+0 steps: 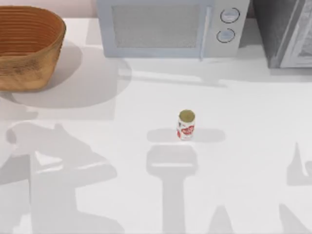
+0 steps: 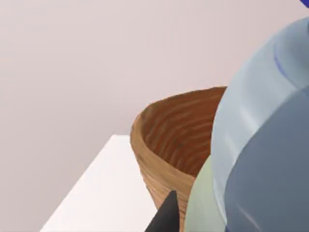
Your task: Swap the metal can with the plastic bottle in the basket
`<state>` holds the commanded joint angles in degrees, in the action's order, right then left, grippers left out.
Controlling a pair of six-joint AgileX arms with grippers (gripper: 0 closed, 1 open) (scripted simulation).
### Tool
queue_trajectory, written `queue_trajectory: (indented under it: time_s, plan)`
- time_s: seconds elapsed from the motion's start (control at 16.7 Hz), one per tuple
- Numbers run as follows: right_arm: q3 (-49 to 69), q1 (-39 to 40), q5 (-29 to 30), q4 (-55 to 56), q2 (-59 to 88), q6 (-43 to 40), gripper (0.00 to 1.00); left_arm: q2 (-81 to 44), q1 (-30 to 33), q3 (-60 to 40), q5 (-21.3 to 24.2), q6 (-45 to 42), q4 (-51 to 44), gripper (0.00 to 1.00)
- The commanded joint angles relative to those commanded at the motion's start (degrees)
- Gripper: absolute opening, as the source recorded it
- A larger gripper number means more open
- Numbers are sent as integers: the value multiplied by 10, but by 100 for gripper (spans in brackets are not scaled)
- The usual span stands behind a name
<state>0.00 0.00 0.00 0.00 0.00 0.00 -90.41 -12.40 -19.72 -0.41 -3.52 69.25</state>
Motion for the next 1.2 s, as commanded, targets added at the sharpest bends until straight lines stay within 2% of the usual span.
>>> queue_trajectory:
  time_s: [0.3, 0.72, 0.96, 1.2]
  plan:
    - [0, 0, 0, 0, 0, 0, 100, 65, -6, -194, 11, -5, -227, 0]
    - [0, 0, 0, 0, 0, 0, 100, 52, 32, -425, 68, -4, -541, 0]
    - [0, 0, 0, 0, 0, 0, 100, 24, 48, -487, 94, -2, -636, 0]
    - [0, 0, 0, 0, 0, 0, 100, 17, 52, -496, 98, -2, -650, 0]
